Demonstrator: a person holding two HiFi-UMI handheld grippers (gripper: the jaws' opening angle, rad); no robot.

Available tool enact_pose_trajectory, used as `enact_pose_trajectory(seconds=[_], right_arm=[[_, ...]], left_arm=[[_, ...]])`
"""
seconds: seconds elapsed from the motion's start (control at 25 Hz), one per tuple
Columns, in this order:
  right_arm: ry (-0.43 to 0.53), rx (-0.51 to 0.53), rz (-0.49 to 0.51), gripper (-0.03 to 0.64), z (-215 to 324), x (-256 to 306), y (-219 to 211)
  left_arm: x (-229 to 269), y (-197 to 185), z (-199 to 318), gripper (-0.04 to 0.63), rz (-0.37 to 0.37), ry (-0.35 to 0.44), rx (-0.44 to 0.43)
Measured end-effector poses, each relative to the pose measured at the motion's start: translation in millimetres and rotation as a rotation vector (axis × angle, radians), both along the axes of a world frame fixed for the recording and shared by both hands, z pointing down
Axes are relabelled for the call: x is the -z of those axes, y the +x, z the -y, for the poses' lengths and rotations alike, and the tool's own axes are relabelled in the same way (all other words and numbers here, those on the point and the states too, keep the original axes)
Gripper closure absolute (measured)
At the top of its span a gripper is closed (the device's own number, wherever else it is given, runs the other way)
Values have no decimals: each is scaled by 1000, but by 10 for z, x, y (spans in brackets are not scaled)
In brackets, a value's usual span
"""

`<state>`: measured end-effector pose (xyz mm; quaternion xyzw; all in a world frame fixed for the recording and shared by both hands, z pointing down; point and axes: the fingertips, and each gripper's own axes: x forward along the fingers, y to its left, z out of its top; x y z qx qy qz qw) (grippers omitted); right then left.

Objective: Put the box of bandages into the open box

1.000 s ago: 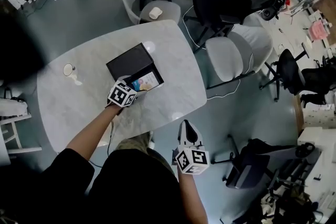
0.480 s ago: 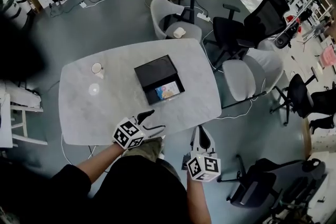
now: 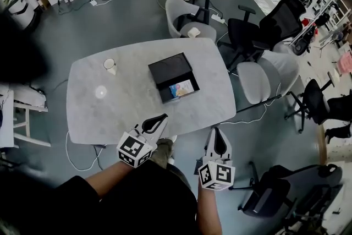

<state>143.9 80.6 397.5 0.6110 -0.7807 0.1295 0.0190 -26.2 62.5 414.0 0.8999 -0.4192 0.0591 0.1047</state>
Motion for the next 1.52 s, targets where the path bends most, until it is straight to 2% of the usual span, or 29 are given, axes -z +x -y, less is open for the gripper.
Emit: enact_pose_trajectory(seconds=[0.2, 0.48, 0.84, 1.52], right_arm=[[4, -2, -47, 604, -98, -8, 23], [-15, -25, -54, 604, -129, -90, 127], [-16, -15, -71, 604, 43, -68, 146], [-62, 10, -81, 604, 437, -240, 179]], left_arm=[[4, -31, -87, 572, 25, 19, 16], [-86, -22, -15, 572, 36, 4, 34], [-21, -39, 184, 575, 37, 3, 58], [-240, 53, 648, 576, 49, -50, 55]])
